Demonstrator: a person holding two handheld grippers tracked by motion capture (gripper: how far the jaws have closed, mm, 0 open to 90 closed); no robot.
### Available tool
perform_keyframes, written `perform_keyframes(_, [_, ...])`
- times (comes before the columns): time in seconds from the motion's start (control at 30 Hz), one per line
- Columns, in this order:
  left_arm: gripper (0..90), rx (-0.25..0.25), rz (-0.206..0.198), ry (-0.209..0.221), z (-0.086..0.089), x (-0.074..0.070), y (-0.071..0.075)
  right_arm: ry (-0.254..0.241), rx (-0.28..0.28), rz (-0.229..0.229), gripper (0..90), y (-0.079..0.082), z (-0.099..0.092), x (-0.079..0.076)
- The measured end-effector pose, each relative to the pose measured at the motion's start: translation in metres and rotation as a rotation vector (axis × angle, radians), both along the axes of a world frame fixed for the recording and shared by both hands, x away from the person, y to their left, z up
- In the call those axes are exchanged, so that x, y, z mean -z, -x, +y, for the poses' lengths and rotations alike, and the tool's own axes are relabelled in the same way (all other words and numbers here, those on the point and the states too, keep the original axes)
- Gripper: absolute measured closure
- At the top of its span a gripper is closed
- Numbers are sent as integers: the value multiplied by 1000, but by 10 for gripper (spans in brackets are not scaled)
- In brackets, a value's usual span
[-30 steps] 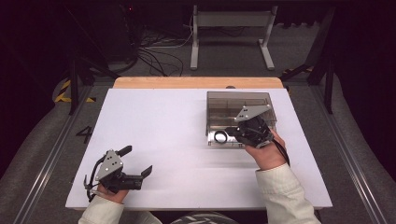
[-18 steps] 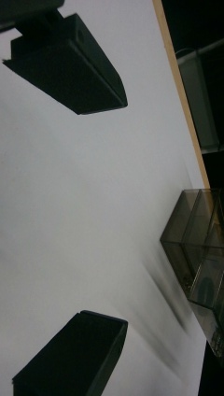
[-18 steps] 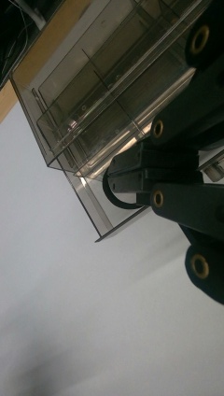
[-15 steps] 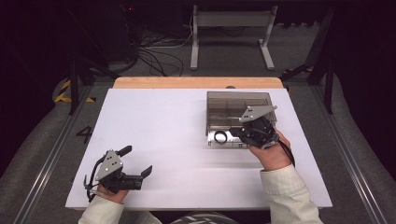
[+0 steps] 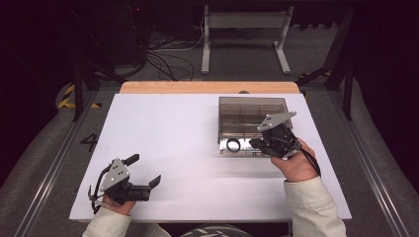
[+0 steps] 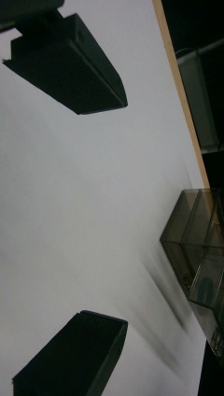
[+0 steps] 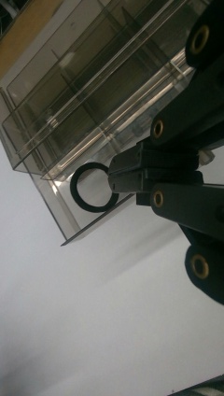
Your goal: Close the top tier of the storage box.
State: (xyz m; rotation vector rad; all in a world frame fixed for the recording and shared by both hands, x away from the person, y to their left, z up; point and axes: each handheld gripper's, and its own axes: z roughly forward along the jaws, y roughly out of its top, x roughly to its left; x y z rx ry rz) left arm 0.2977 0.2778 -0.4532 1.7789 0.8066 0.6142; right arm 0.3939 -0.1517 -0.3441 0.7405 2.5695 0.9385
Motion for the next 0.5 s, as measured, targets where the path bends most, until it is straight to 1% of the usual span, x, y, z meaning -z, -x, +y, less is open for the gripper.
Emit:
perform_keyframes(0.23, [4,1,3,-1,0,0,0,28,18,5,900,1,-10,2])
perform_keyframes(0.4, [4,2,1,-5,0,0,0,39,27,14,900,2,-15,6])
perform_keyframes(0.47, [4,1,4,-1,0,0,0,42,28,20,900,2,-16,7])
perform_keyframes(0.5, [4,1,0,-6,0,0,0,44,29,21,900,2,-16,8])
